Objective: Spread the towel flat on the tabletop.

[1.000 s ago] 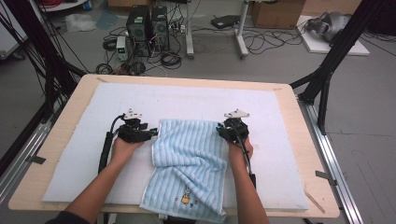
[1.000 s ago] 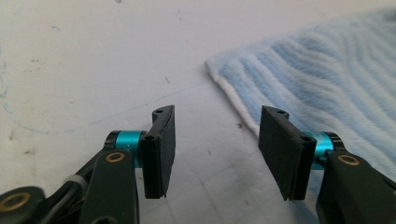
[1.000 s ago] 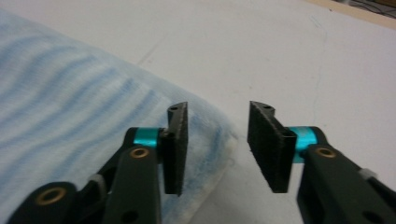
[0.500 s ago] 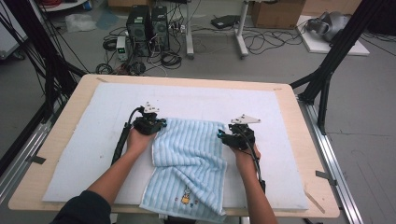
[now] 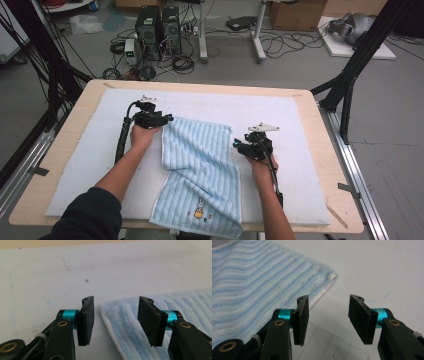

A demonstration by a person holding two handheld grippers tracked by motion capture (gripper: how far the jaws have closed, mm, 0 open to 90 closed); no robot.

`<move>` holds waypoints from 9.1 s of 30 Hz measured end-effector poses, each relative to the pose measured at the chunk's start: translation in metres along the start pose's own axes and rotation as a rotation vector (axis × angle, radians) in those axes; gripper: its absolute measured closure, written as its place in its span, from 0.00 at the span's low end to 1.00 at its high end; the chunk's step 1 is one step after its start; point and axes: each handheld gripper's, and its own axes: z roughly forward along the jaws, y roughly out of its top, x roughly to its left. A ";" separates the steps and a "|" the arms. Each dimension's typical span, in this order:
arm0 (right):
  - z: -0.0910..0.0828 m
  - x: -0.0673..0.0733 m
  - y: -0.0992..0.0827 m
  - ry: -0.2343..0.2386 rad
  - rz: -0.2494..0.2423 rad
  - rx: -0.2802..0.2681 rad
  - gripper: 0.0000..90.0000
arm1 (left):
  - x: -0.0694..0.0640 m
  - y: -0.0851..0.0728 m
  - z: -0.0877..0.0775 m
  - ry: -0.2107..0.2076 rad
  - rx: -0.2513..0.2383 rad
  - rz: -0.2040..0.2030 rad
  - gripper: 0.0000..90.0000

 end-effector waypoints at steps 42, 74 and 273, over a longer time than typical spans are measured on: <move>0.016 -0.024 0.025 -0.085 0.005 -0.001 0.64 | -0.050 -0.029 -0.002 -0.054 0.092 0.153 0.48; 0.018 0.007 -0.004 0.088 -0.032 0.046 0.71 | -0.008 -0.011 -0.008 0.017 0.036 0.054 0.48; -0.047 0.038 -0.033 0.137 -0.040 0.032 0.72 | -0.056 -0.099 -0.130 -0.230 0.014 0.112 0.58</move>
